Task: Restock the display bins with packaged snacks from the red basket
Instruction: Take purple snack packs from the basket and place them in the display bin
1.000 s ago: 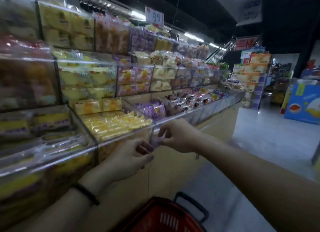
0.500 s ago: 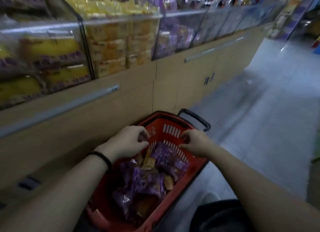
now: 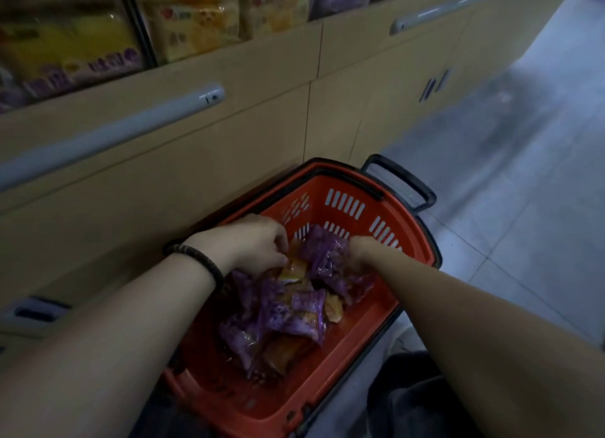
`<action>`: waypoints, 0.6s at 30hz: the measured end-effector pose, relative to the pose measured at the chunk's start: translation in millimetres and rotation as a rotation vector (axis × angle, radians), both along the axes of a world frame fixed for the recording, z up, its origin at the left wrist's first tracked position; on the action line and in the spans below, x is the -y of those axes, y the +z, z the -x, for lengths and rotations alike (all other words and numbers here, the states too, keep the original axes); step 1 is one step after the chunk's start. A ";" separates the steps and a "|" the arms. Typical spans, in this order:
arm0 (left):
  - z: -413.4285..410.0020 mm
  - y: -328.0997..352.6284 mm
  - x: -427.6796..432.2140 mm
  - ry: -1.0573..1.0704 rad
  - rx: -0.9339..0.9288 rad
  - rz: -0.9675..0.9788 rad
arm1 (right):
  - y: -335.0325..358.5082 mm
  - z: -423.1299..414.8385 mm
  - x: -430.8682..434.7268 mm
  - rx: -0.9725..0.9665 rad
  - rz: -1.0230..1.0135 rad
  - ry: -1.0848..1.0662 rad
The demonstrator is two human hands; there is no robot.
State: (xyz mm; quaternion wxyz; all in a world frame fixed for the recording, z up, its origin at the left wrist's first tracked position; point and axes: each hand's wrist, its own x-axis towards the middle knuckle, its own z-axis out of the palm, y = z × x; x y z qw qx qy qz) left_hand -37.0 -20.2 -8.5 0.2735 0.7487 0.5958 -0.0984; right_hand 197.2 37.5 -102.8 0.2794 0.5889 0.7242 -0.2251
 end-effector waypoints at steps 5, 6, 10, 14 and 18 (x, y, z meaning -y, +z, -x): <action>-4.3 -4.2 1.3 0.012 0.021 0.052 | -20.8 4.9 7.5 0.076 0.063 0.011; -6.0 -6.0 2.9 0.003 0.012 0.071 | -23.1 3.6 7.9 0.082 0.063 -0.008; -5.9 -11.7 5.1 0.006 -0.011 0.122 | -22.3 -0.2 7.0 0.064 0.042 -0.052; -1.6 -3.3 3.9 0.077 0.009 0.108 | -3.3 -0.4 -8.0 -0.080 -0.009 -0.112; 3.5 3.1 5.4 0.170 0.073 0.042 | 39.5 0.6 -7.2 -0.447 0.074 -0.139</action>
